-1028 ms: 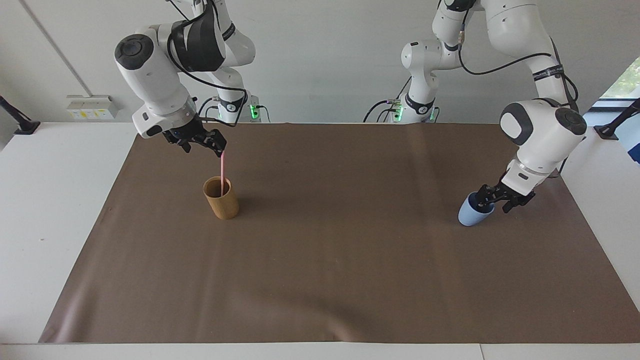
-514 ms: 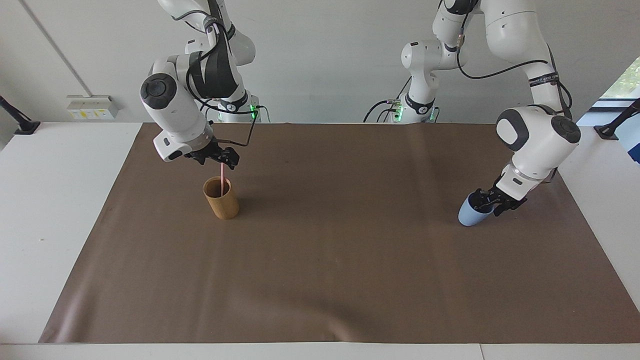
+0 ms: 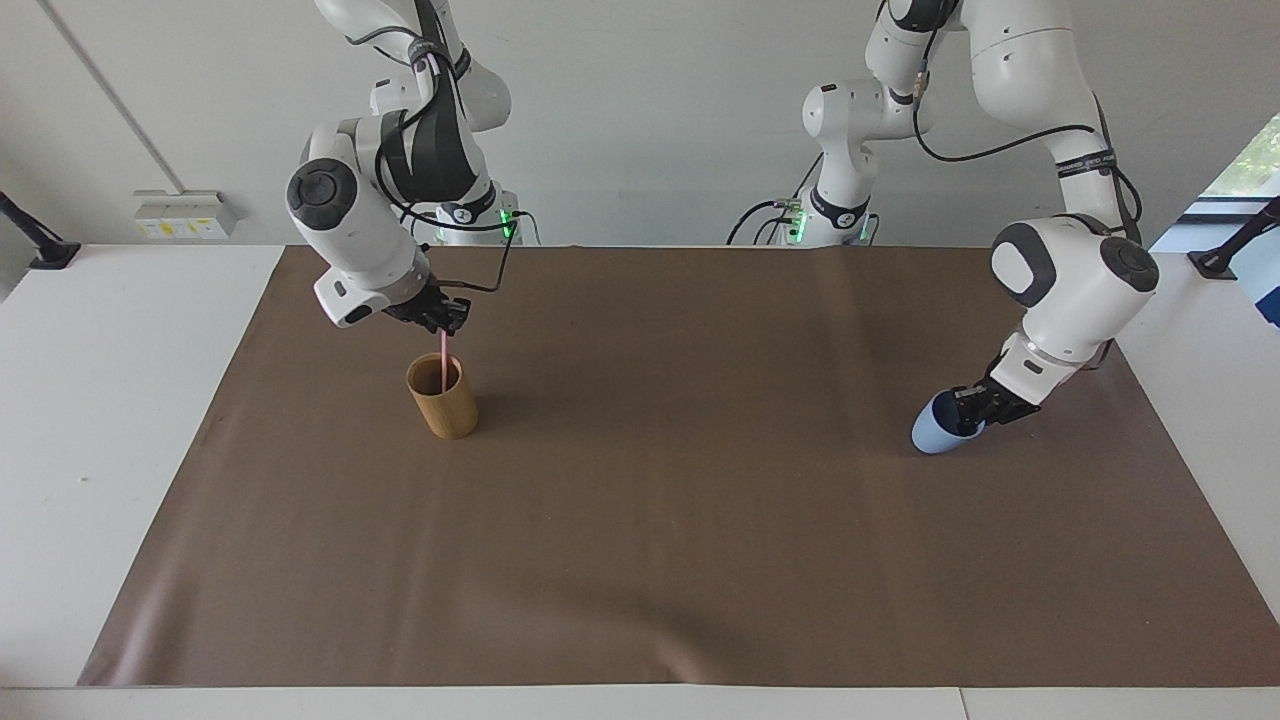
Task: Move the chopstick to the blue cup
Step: 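Lift the blue cup with the left gripper while the right gripper grasps the chopstick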
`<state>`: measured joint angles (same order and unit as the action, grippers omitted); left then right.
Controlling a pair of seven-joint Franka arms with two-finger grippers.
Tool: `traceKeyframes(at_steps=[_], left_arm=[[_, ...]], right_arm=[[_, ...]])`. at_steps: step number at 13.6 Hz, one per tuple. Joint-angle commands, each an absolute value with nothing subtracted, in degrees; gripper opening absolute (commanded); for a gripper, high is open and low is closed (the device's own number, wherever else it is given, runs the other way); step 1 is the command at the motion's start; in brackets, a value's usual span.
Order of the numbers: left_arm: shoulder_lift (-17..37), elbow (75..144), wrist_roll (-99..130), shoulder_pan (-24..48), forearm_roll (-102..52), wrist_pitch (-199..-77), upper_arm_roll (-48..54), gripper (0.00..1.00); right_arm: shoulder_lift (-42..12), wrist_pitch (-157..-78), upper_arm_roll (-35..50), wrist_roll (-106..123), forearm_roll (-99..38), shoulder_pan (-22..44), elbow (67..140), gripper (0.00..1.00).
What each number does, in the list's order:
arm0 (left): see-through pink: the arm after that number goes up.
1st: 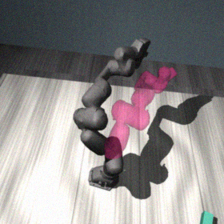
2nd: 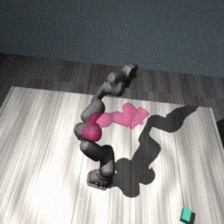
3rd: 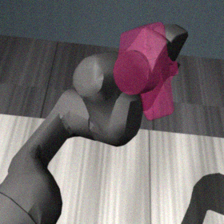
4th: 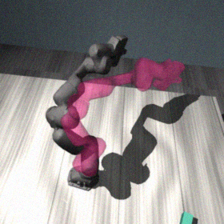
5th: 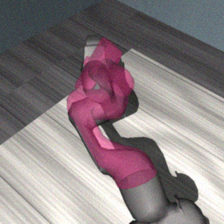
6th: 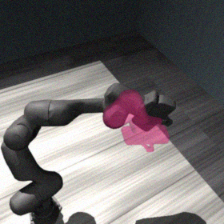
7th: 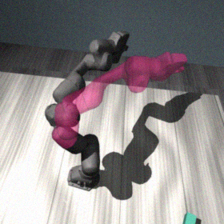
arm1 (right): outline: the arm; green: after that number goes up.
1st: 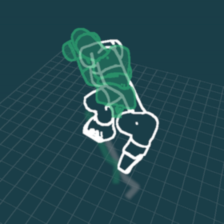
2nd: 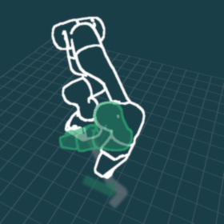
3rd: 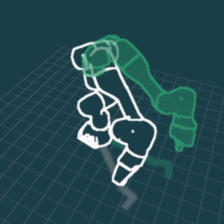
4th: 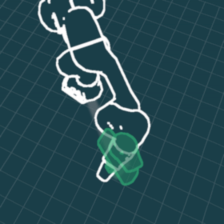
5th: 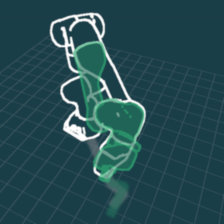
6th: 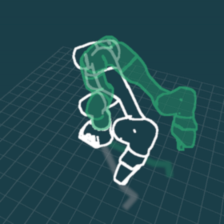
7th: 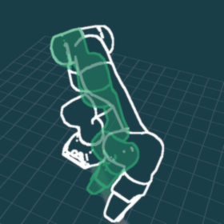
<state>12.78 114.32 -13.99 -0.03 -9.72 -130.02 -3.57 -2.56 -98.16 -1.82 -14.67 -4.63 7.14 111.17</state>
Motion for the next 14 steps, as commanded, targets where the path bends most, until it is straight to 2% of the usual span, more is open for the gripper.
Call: traceKeyframes(at_steps=[1, 3, 5, 10, 14], left_arm=[[12.31, 114.52, -15.38, -0.18, -10.99, -130.52, -3.60, 0.00], [10.91, 114.43, -14.86, 0.26, -10.99, -130.34, -3.34, 0.00], [9.94, 113.82, -14.16, 3.85, -10.81, -130.25, -3.51, 0.00], [10.11, 112.15, 9.00, 18.69, -1.16, -127.63, -3.52, 0.00], [10.72, 110.57, 25.81, 29.60, -1.14, -125.77, -3.25, 0.00]], right_arm=[[-2.28, -96.34, -1.67, -13.01, -5.98, 6.33, 109.88, 0.00], [-3.69, -93.53, -1.67, -12.57, -5.98, 6.15, 106.54, 0.00], [-3.34, -90.63, -1.67, -12.57, -6.06, 6.06, 104.42, 0.00], [0.96, -82.02, -2.46, -12.74, -8.61, 5.28, 99.50, 0.00], [3.34, -74.03, -3.42, -12.74, -12.90, 3.79, 95.29, 0.00]])
